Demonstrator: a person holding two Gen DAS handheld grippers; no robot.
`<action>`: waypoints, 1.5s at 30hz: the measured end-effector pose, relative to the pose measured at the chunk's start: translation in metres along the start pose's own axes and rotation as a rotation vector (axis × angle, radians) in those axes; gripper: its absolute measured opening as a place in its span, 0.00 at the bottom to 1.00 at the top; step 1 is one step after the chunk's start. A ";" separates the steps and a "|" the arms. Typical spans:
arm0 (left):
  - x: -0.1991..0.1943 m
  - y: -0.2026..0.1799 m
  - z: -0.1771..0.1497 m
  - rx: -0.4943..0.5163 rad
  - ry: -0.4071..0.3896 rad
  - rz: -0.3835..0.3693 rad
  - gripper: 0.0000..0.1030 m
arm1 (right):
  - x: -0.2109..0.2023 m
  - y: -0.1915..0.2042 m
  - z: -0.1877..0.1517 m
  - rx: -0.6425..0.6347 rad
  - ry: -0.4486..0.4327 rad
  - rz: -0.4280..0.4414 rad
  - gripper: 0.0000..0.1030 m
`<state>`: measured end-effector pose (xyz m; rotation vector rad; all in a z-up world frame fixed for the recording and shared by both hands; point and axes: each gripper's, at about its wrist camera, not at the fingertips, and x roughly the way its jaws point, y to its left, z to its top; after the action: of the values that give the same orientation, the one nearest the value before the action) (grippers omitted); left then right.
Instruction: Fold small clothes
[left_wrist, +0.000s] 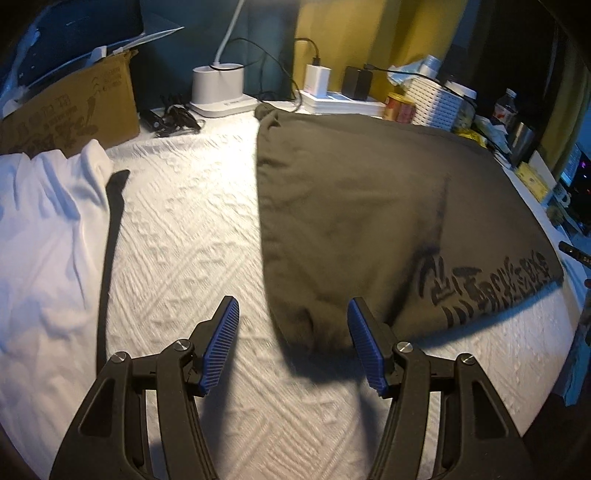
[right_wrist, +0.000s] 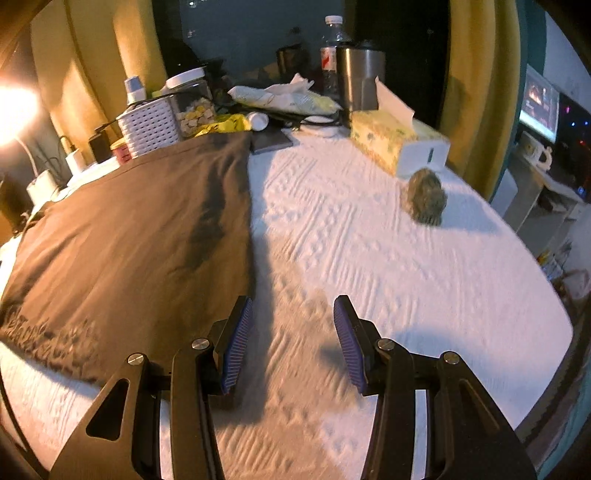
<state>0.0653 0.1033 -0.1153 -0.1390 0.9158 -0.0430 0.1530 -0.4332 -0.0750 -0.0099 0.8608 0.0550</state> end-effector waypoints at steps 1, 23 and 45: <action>-0.001 -0.001 -0.002 0.004 -0.002 -0.007 0.59 | -0.001 0.002 -0.005 0.001 0.006 0.012 0.47; -0.005 -0.017 -0.019 0.081 -0.041 -0.019 0.31 | -0.007 0.037 -0.039 -0.023 -0.037 0.149 0.09; -0.036 -0.037 -0.039 0.088 -0.031 -0.087 0.08 | -0.036 0.027 -0.038 -0.107 -0.094 0.062 0.08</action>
<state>0.0133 0.0665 -0.1048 -0.0974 0.8755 -0.1611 0.0998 -0.4090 -0.0721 -0.0799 0.7631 0.1588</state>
